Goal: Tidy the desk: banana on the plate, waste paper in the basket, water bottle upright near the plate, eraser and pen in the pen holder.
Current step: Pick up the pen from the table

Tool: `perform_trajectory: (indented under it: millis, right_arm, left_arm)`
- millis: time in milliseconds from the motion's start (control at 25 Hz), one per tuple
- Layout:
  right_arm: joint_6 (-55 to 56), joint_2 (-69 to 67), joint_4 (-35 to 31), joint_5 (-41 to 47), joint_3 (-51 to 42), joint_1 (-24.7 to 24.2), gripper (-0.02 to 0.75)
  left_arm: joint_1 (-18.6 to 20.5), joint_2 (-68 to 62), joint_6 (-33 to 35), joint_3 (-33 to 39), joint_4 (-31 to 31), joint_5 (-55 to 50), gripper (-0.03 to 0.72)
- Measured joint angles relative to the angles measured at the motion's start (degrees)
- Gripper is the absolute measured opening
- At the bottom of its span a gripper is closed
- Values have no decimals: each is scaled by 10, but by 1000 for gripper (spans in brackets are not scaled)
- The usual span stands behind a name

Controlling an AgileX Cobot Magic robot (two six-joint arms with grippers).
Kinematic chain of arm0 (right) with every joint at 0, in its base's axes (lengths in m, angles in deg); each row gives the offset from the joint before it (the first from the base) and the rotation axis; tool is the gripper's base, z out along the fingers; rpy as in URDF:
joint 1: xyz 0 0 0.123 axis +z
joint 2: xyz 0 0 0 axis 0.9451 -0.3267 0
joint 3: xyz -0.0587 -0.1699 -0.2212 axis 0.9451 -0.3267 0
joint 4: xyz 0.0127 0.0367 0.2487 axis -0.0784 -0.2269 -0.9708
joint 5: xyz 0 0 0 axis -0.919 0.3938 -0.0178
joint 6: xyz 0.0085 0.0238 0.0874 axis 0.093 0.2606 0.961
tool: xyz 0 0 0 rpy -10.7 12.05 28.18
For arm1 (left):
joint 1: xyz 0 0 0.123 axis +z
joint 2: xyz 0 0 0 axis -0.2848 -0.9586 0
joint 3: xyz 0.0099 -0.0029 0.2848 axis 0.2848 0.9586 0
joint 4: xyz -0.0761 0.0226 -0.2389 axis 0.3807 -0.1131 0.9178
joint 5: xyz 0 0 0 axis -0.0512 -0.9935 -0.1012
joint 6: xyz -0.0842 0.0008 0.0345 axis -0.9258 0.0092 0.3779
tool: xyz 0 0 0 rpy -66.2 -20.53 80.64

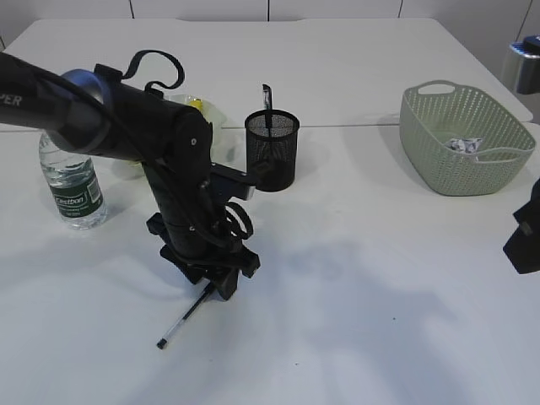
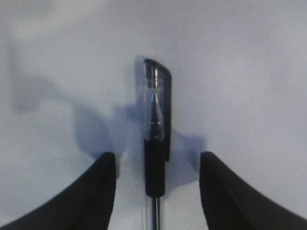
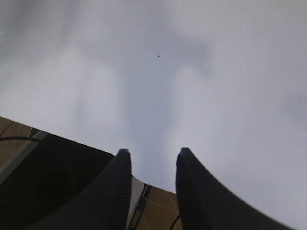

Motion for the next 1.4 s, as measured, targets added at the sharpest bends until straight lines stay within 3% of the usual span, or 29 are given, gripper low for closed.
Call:
perform_trajectory:
  millis: [280, 560, 680, 1040, 1400]
  right_arm:
    - [0, 0, 3, 0, 0, 0, 239]
    - [0, 0, 8, 0, 0, 0, 239]
    - [0, 0, 9, 0, 0, 0, 239]
    - [0, 0, 10, 0, 0, 0, 239]
    - [0, 0, 10, 0, 0, 0, 239]
  left_arm:
    - [0, -2, -1, -1, 1, 1, 380]
    - [0, -4, -1, -2, 3, 1, 148]
    - [0, -5, -1, -2, 3, 1, 90]
    - [0, 4, -1, -3, 2, 8, 44]
    - [0, 99, -1, -3, -13, 66, 43]
